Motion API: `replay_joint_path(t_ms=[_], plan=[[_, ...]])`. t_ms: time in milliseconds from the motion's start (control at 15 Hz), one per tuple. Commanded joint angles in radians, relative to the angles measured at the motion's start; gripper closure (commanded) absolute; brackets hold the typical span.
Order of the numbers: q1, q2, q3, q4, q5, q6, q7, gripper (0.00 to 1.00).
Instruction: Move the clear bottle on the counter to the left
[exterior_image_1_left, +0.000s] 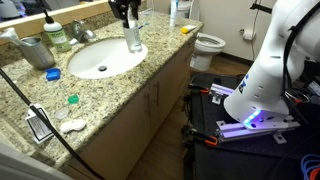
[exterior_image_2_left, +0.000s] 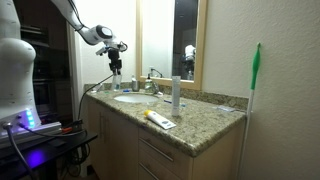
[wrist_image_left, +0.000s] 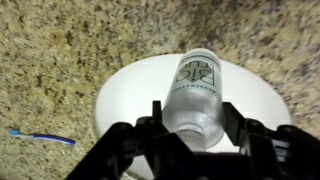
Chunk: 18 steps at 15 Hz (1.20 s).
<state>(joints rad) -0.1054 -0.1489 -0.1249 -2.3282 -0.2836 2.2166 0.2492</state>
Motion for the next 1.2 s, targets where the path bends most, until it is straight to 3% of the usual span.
replay_joint_path(t_ms=[0, 267, 400, 467, 600, 667, 867, 1133], plan=[[0.07, -0.153, 0.106, -0.141, 0.001, 0.019, -0.02, 0.65], [0.14, -0.149, 0.185, -0.159, -0.006, 0.052, -0.099, 0.65], [0.136, -0.139, 0.199, -0.14, 0.006, 0.018, -0.048, 0.65], [0.139, -0.135, 0.205, -0.14, 0.006, 0.021, -0.045, 0.4], [0.137, -0.132, 0.206, -0.14, 0.006, 0.02, -0.042, 0.4], [0.136, -0.132, 0.206, -0.14, 0.006, 0.02, -0.042, 0.65], [0.146, -0.104, 0.182, -0.115, 0.065, 0.096, -0.093, 0.65], [0.11, -0.058, 0.132, -0.062, 0.071, 0.232, -0.185, 0.65]])
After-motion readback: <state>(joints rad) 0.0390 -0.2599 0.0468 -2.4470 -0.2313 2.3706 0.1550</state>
